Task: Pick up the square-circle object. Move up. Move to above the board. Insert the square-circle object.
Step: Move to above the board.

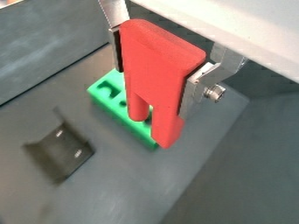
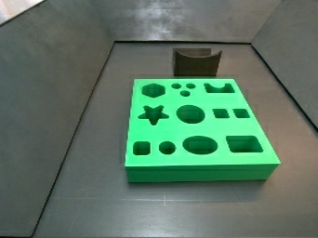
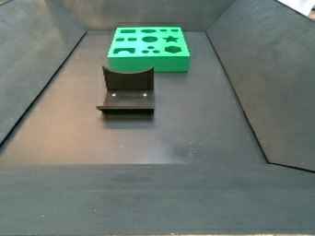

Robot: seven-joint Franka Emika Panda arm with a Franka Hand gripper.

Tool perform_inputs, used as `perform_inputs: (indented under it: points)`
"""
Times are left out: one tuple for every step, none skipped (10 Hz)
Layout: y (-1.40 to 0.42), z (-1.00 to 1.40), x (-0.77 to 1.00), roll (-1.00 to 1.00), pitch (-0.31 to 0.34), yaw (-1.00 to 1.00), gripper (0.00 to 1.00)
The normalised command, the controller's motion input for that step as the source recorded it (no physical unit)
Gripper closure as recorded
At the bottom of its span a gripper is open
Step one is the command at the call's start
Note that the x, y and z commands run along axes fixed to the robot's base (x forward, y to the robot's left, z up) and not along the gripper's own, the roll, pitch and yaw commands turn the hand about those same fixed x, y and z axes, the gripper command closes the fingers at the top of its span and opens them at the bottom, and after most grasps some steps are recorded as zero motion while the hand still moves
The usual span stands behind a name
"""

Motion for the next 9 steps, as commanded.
perform_inputs:
  points:
    - [-1.00, -0.05, 0.38, 0.00, 0.014, 0.03, 1.00]
    - [-1.00, -0.05, 0.39, 0.00, 0.019, 0.02, 1.00]
    - [-1.00, -0.05, 0.39, -0.01, 0.020, 0.01, 1.00]
    - [-1.00, -0.05, 0.42, 0.01, 0.022, 0.01, 1.00]
    - [-1.00, -0.05, 0.43, 0.01, 0.029, 0.01, 1.00]
    - [-1.00, -0.05, 0.47, 0.02, 0.028, 0.01, 1.00]
    - [-0.67, -0.04, 0.34, 0.04, 0.026, 0.01, 1.00]
    - [-0.41, -0.02, 0.25, 0.05, 0.028, 0.01, 1.00]
    - [-0.28, 0.00, 0.19, 0.04, 0.027, 0.01, 1.00]
